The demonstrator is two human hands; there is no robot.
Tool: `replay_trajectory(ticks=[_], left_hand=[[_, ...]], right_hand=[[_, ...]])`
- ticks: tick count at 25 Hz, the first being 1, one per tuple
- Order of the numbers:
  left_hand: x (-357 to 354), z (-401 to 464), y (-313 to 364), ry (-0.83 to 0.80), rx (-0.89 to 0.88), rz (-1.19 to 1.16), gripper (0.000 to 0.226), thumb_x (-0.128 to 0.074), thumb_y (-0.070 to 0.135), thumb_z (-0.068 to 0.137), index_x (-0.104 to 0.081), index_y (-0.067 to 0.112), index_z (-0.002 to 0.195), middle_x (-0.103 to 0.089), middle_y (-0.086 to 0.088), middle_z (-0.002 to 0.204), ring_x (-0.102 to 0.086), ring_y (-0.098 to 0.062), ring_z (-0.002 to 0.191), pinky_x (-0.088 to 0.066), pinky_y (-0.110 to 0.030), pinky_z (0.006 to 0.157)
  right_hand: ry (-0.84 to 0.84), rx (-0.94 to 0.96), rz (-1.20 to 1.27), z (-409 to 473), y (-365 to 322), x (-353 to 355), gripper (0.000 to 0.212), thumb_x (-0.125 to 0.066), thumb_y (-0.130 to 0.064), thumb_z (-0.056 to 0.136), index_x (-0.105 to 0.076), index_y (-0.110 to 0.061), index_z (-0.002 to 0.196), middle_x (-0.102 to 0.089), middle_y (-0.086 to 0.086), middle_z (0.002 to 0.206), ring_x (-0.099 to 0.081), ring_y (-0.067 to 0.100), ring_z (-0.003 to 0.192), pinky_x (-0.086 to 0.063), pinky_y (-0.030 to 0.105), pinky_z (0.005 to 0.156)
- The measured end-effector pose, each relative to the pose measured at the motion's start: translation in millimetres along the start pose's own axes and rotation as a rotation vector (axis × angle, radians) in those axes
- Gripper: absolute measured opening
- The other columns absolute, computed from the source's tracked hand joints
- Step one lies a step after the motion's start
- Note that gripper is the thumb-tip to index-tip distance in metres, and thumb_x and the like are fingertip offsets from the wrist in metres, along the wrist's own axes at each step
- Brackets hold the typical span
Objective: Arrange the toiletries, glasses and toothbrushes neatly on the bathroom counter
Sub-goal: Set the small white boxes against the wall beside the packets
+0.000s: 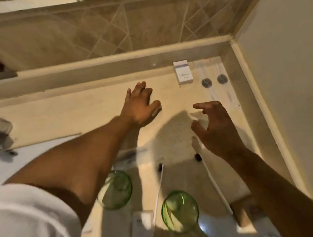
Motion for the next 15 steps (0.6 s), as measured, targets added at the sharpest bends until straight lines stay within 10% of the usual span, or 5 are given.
replay_trajectory(ticks=[6, 15], left_hand=[[92.3, -97.2, -5.6, 0.190, -0.015, -0.258, 0.056, -0.055, 0.042, 0.098, -0.055, 0.010, 0.144, -0.058, -0.012, 0.144, -0.056, -0.026, 0.129, -0.041, -0.030, 0.101], [42.3, -364.7, -62.9, 0.670, 0.300, -0.456, 0.033, -0.056, 0.022, 0.098, -0.061, 0.011, 0.128, -0.064, -0.004, 0.121, -0.061, -0.012, 0.107, -0.044, -0.014, 0.087]], right_hand=[[0.051, 0.149, 0.062, -55.2, -73.1, 29.9, 0.028, -0.068, -0.011, 0.090, -0.070, -0.010, 0.118, -0.068, 0.007, 0.114, -0.063, 0.022, 0.103, -0.053, 0.041, 0.092], [-0.282, 0.515, 0.032, -196.9, -162.2, -42.2, 0.023, -0.065, -0.021, 0.092, -0.068, -0.017, 0.114, -0.065, 0.000, 0.109, -0.059, 0.008, 0.094, -0.048, 0.018, 0.078]])
Point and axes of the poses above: each hand's wrist, its own z-axis towards the middle knuckle, its own x-axis out of the back of the hand, y = z × x, the point moved 8 cm from there along z, towards the middle knuckle
